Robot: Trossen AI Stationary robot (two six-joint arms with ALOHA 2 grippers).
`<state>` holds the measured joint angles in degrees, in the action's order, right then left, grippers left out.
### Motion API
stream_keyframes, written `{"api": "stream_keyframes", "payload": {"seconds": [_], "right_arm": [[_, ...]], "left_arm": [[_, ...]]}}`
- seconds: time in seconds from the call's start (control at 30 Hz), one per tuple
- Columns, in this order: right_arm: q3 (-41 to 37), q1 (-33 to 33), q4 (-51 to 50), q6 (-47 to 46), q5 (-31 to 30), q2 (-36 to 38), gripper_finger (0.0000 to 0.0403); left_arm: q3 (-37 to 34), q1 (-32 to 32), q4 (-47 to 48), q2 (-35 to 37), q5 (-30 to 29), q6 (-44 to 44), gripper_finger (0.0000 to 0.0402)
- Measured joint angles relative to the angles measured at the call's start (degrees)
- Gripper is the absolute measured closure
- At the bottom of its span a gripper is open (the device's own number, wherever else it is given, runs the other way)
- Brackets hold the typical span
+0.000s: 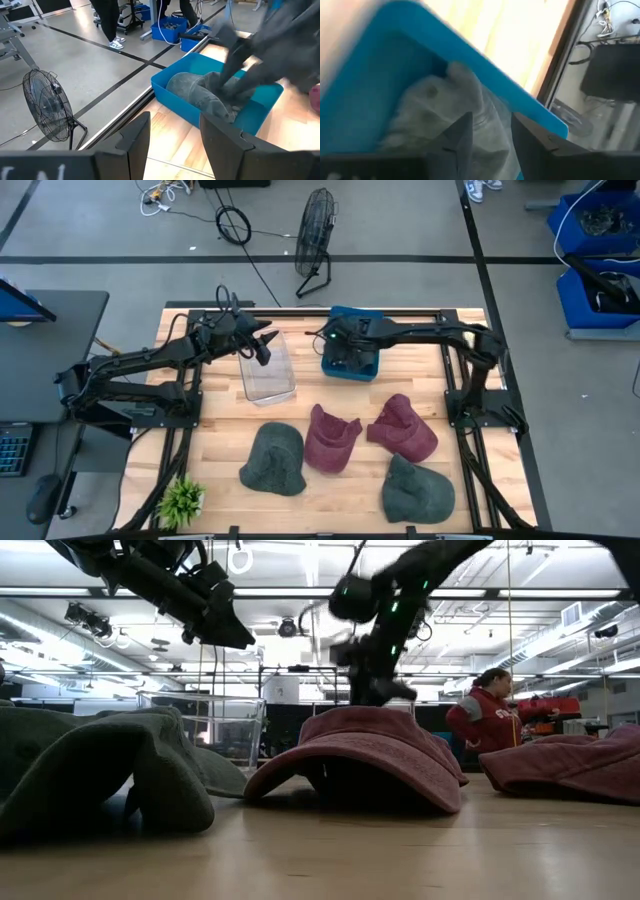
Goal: Pick & Place hat
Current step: Put the right gray cap into the blue bin
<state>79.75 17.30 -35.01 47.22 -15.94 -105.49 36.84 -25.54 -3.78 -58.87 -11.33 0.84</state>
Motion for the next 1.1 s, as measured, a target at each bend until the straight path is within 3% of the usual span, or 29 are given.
{"api": "stream_keyframes", "payload": {"seconds": [0.23, 0.47, 0.7, 0.97, 1.1], "right_arm": [[0.00, -5.52, -13.71, -16.93, 0.71, 14.76, 0.0281], [0.02, -14.56, -24.84, -38.19, 14.63, 23.59, 0.0310], [-2.98, -25.30, -26.85, -63.18, 18.66, 24.96, 0.0298], [-13.13, -34.88, -25.57, -97.57, 18.60, 24.92, 0.0270], [-17.67, -39.14, -25.53, -110.20, 23.63, 24.92, 0.0268]], "left_arm": [[0.00, 1.76, -0.40, 0.00, 2.73, 0.43, 0.0225], [0.00, 5.79, -1.53, 0.00, 3.04, 6.16, 0.0225], [0.00, 10.14, -2.04, 0.00, 3.17, 7.58, 0.0225], [0.00, 14.06, -1.91, 0.00, 3.15, 7.74, 0.0225], [0.00, 15.73, -1.85, 0.00, 3.10, 7.72, 0.0225]]}}
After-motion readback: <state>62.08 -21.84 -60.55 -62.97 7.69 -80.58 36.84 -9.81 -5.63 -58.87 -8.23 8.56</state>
